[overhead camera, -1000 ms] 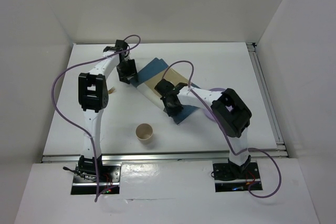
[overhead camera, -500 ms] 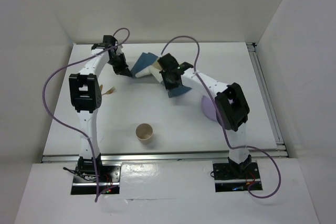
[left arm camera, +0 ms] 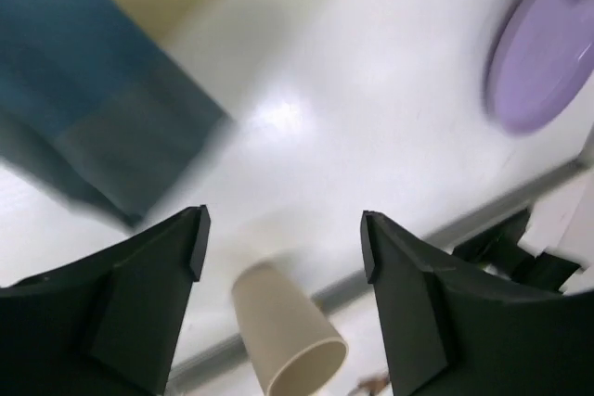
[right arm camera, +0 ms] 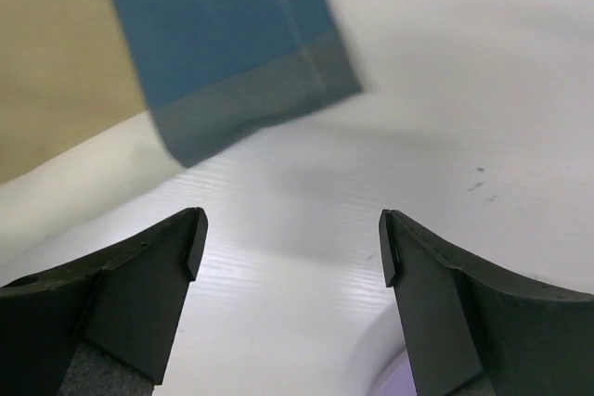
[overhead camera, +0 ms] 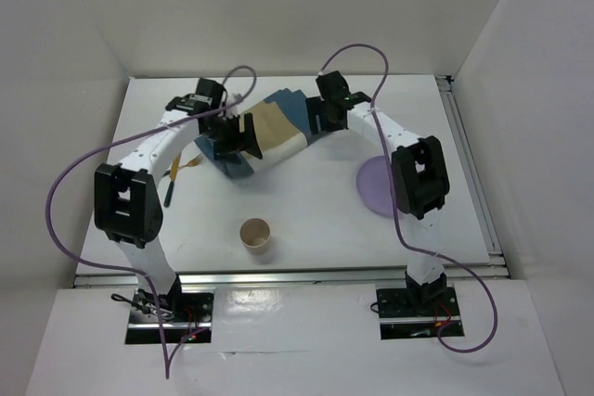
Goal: Set the dinner table for one person
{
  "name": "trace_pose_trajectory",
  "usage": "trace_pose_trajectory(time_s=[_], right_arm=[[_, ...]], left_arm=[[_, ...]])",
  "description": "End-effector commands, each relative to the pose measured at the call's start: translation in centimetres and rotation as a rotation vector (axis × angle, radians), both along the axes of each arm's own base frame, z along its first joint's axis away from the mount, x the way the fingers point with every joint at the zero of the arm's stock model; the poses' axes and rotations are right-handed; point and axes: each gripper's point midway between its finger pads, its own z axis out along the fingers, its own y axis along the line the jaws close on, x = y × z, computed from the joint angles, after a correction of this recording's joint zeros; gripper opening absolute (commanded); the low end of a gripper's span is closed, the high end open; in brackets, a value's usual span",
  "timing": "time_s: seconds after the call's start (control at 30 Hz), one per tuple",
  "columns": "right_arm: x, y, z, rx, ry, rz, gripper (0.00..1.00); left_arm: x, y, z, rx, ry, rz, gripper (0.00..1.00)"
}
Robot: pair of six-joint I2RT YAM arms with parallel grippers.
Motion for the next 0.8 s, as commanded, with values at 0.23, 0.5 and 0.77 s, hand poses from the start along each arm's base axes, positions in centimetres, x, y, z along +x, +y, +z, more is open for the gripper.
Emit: trace_pose_trajectory(time_s=[0.23,0.5,0.77], right_arm=[[-0.4,1.2,6.4,0.159,-0.074,0.02,0.71],[-4.3,3.8,6.8,0.191,-0.012,0.061,0.47],[-7.9,1.2,5.8,0.15,0.049,0.015,0.5]], left_arm=[[3.3,6.0,2.2,0.142,-0.041,0.18,0.43],[8.4,11.6,-3.3,0.099,0.075,0.384,0.43],[12.0,12.0,-8.5,0.088,0.16,0.405,0.61]])
